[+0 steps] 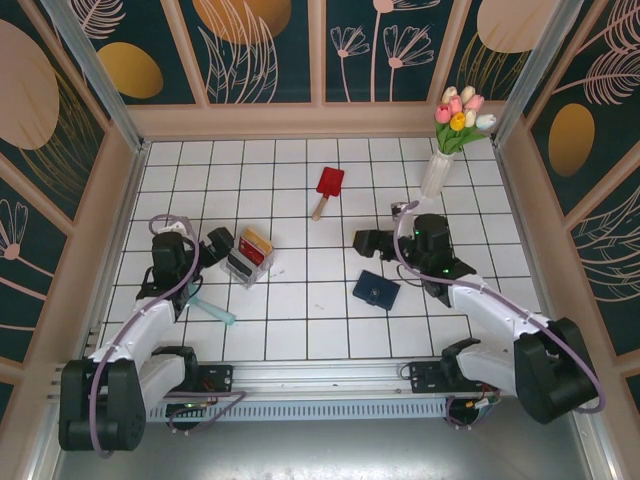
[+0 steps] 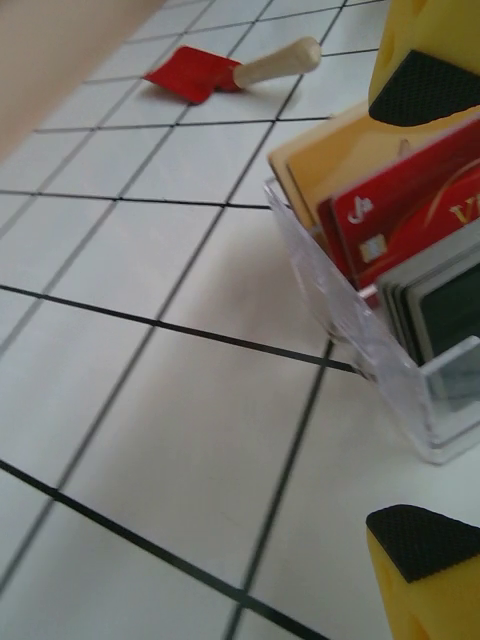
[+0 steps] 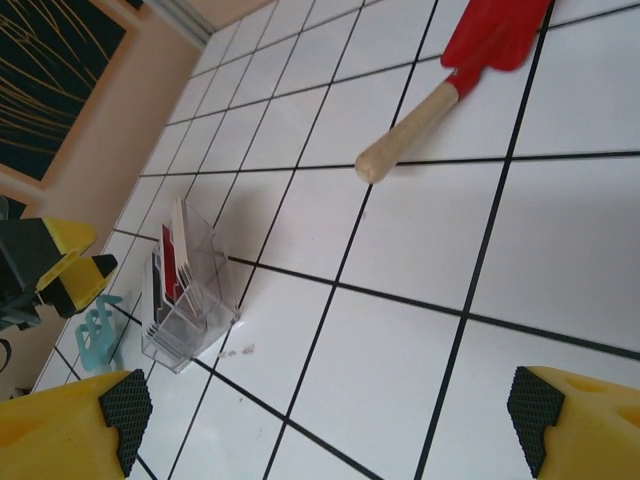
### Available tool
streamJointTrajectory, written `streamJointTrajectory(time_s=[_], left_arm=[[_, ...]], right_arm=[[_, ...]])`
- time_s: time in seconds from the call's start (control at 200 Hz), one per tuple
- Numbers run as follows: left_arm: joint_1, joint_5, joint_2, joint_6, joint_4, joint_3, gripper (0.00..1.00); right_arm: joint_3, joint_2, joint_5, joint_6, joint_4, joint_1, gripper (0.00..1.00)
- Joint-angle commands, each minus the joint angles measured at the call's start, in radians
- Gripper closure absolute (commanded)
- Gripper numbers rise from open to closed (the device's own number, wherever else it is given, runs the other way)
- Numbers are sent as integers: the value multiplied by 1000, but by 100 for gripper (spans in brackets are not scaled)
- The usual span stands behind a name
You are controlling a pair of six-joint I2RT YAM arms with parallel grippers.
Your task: Put the credit cards into the card holder
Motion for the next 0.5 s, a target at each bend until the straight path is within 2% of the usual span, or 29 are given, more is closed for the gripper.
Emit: streamJointTrajectory(time_s=[0.0,0.08,0.31,0.495], left_arm=[[1,38,-10,-10,-74,40,1],[1,52,10,0,-67,42,1],[-1,189,170,22,-44,94,1],[-7,213,170,3,-43,87,1]], right_arm=[[43,23,58,34,-32,42,5],[42,46,77,47,-20,72,5],[52,127,94,97,32,161,5],[77,192,108,118,39,227,5]])
